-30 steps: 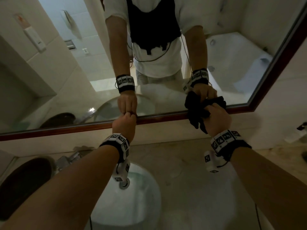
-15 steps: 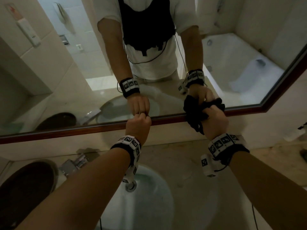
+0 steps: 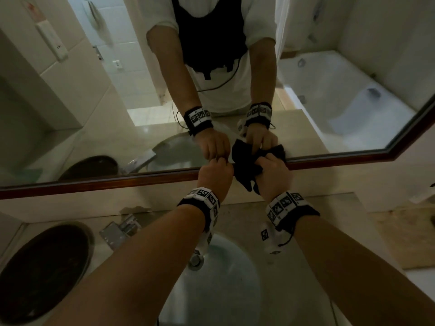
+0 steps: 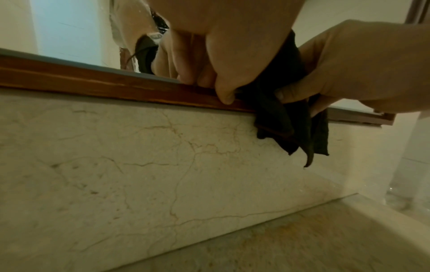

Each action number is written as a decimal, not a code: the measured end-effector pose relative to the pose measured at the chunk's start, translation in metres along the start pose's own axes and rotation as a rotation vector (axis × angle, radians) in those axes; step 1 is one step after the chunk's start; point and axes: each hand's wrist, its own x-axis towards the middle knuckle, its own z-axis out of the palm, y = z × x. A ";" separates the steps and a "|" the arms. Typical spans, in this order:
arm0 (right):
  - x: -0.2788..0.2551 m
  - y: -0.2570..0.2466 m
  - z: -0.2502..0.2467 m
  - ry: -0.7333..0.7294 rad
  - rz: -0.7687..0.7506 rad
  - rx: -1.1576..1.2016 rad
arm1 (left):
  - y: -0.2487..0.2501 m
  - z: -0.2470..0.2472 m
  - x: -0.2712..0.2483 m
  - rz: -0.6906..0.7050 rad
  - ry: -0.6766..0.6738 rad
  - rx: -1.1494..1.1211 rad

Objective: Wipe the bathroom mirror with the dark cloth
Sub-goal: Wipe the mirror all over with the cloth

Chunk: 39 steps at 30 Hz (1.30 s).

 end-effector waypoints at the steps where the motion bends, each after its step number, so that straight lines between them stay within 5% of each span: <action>1: 0.001 0.002 0.000 -0.007 0.000 -0.007 | 0.000 0.001 0.001 -0.013 0.008 -0.020; 10: 0.005 0.046 -0.019 -0.049 0.010 -0.042 | 0.004 0.003 0.001 -0.053 0.143 -0.030; 15: 0.011 0.105 -0.045 -0.049 0.041 -0.049 | 0.023 -0.012 0.003 -0.169 -0.079 0.009; 27: 0.027 0.244 -0.119 -0.095 0.129 -0.144 | 0.167 -0.034 0.048 -0.038 -0.051 -0.067; 39: 0.012 0.292 -0.121 0.150 0.013 -0.060 | 0.216 -0.054 0.085 -0.086 -0.095 0.093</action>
